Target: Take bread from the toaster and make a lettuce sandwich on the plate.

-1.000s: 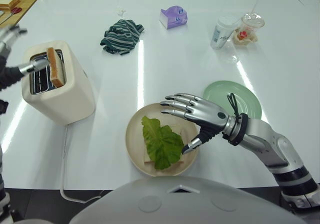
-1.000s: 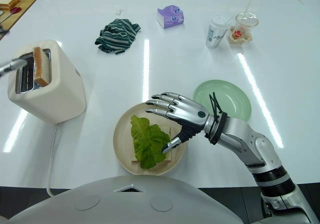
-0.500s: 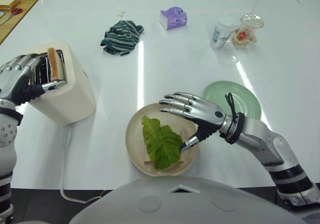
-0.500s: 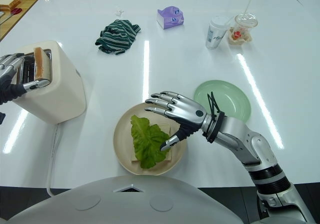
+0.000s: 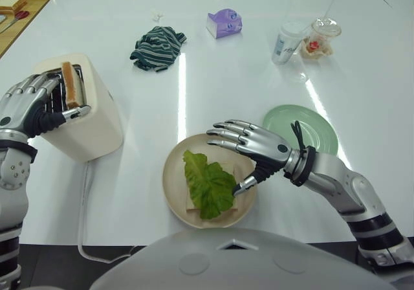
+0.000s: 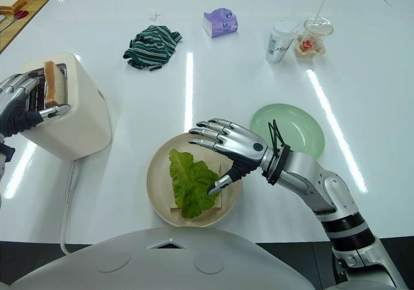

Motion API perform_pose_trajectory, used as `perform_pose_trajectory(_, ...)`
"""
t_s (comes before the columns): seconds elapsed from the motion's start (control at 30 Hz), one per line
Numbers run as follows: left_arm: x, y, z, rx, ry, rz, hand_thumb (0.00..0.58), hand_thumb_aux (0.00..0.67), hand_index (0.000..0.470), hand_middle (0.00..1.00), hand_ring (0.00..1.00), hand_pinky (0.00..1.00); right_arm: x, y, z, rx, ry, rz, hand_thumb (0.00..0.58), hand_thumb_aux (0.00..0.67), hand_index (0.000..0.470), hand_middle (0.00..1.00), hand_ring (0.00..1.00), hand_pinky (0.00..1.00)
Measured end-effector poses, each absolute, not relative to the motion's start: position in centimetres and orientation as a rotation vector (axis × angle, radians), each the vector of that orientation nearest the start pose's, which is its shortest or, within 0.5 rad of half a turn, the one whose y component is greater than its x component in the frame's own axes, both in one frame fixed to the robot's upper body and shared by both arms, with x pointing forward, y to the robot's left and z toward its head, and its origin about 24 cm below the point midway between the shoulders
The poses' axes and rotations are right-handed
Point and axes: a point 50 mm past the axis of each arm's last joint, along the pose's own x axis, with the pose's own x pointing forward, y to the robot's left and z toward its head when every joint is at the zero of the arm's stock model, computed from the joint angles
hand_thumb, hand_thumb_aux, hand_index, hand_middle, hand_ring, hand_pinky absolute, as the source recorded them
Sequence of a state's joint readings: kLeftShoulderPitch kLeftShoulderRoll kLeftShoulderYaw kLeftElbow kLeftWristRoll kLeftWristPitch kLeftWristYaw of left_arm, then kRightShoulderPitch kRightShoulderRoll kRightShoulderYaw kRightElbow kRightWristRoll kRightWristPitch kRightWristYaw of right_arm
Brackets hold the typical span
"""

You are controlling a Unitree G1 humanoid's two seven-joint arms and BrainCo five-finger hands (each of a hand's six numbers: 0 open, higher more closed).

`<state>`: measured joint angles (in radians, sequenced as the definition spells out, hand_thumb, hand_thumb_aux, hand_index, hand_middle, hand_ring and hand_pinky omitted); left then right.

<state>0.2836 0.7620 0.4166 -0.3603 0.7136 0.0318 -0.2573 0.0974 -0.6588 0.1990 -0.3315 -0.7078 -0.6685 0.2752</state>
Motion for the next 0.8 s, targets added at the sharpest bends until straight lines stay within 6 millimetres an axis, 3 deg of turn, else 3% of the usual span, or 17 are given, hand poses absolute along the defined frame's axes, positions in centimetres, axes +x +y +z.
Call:
perform_pose_trajectory(0.03, 19.7, 31.1, 16.0, 1.552, 0.083, 0.126, 0.580, 0.670, 0.470, 0.00, 0.00, 0.00, 18.5, -13.8, 9.6, -1.318, -0.668, 0.902, 0.000, 0.000, 0.000, 0.00, 0.00, 0.00)
perform_pose_trajectory(0.43, 19.9, 31.1, 15.8, 1.502, 0.038, 0.162, 0.580, 0.670, 0.470, 0.00, 0.00, 0.00, 18.5, -13.7, 9.6, -1.311, -0.672, 0.895, 0.000, 0.000, 0.000, 0.00, 0.00, 0.00)
perform_pose_trajectory(0.8, 20.1, 31.1, 19.2, 1.451, -0.165, 0.325, 0.580, 0.670, 0.470, 0.00, 0.00, 0.00, 18.6, -13.6, 9.4, -1.301, -0.667, 0.896, 0.000, 0.000, 0.000, 0.00, 0.00, 0.00)
